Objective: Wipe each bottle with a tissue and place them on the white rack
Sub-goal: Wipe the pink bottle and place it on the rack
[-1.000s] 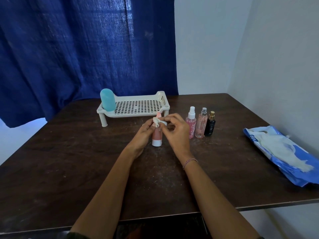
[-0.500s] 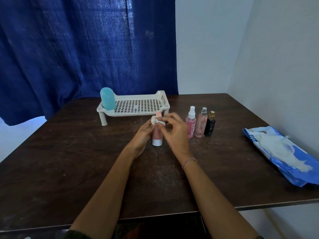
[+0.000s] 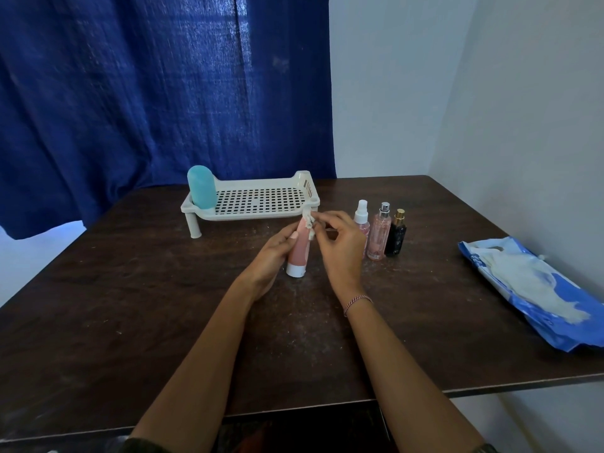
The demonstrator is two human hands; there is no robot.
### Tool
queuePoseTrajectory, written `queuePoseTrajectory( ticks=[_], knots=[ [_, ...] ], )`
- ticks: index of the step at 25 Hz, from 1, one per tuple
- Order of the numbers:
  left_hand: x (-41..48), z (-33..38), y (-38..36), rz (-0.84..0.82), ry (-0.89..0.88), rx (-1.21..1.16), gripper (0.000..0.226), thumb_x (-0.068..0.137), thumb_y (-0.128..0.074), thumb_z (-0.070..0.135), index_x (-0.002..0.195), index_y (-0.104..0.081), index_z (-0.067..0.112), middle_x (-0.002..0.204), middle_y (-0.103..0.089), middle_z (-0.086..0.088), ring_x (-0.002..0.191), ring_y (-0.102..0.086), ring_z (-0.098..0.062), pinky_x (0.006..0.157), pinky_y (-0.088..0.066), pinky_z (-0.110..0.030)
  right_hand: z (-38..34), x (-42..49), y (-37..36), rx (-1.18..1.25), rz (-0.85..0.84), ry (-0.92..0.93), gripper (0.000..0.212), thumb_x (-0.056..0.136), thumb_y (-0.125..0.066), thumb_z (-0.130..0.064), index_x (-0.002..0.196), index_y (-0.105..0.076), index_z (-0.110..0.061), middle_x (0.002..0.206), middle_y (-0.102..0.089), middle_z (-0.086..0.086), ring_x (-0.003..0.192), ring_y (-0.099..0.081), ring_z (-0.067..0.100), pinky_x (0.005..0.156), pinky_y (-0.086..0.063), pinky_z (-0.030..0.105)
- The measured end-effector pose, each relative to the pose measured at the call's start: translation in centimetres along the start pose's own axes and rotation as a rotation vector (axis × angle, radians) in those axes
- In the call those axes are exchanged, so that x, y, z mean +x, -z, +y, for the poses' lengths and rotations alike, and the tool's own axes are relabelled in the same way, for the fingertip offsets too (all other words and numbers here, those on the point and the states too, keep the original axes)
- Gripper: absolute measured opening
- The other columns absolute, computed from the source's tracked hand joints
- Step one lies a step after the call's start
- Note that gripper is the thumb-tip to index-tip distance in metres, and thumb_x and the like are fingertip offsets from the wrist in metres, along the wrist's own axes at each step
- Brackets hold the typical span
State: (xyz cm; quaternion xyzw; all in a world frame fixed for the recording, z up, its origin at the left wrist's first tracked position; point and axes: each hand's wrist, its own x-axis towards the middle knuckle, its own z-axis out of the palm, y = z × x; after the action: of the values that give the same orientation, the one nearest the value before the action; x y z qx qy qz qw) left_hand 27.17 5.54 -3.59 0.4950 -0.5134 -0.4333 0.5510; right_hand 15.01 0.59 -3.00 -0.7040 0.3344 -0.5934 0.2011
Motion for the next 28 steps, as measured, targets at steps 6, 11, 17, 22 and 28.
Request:
queuePoseTrajectory(
  ticks=[6,11,17,22,28],
  knots=[
    [-0.3,0.2,-0.1,-0.008,-0.030,-0.147,0.032,0.102,-0.031,0.015,0.128,-0.049,0.021,0.130,-0.058,-0.002,0.121,-0.054,-0.015,0.107,-0.040,-0.032,-0.5,-0.7,-0.4,-0.057,-0.140,0.187,0.029,0.087,-0.055,0.004,0.111,-0.066,-0.006,0.118,-0.056,0.008,0.115,-0.050,0.014,0.102,-0.040,0.019],
    [-0.2,0.3,-0.1,-0.015,-0.011,-0.100,0.031,0.101,-0.032,0.017,0.127,-0.048,0.026,0.130,-0.057,0.002,0.123,-0.052,-0.012,0.106,-0.038,-0.031,-0.1,-0.1,-0.4,-0.078,-0.060,0.061,0.025,0.090,-0.054,-0.002,0.112,-0.065,-0.006,0.112,-0.061,0.006,0.103,-0.053,0.005,0.092,-0.046,0.017],
    [-0.3,0.5,0.2,0.012,0.013,-0.140,0.029,0.102,-0.031,0.017,0.120,-0.050,0.030,0.121,-0.060,0.007,0.118,-0.053,-0.009,0.103,-0.040,-0.028,0.2,-0.1,-0.4,-0.101,-0.085,-0.009,0.025,0.087,-0.060,-0.003,0.111,-0.066,-0.005,0.110,-0.064,0.006,0.097,-0.057,0.007,0.086,-0.048,0.016],
    [-0.2,0.1,0.7,0.032,-0.004,-0.204,0.031,0.102,-0.030,0.016,0.119,-0.054,0.025,0.127,-0.060,-0.004,0.122,-0.053,-0.019,0.104,-0.041,-0.034,-0.2,-0.6,-0.5,-0.025,-0.163,0.125,0.025,0.083,-0.061,0.004,0.106,-0.067,-0.004,0.105,-0.063,0.005,0.097,-0.056,0.006,0.088,-0.048,0.016],
    [0.1,-0.1,1.1,0.093,0.049,-0.265,0.031,0.102,-0.030,0.016,0.122,-0.055,0.014,0.121,-0.061,-0.010,0.115,-0.056,-0.021,0.102,-0.043,-0.037,-0.2,-0.7,-0.3,-0.111,-0.224,0.180,0.025,0.081,-0.061,0.006,0.103,-0.068,-0.004,0.102,-0.063,0.007,0.093,-0.059,0.011,0.086,-0.049,0.019]
  ],
)
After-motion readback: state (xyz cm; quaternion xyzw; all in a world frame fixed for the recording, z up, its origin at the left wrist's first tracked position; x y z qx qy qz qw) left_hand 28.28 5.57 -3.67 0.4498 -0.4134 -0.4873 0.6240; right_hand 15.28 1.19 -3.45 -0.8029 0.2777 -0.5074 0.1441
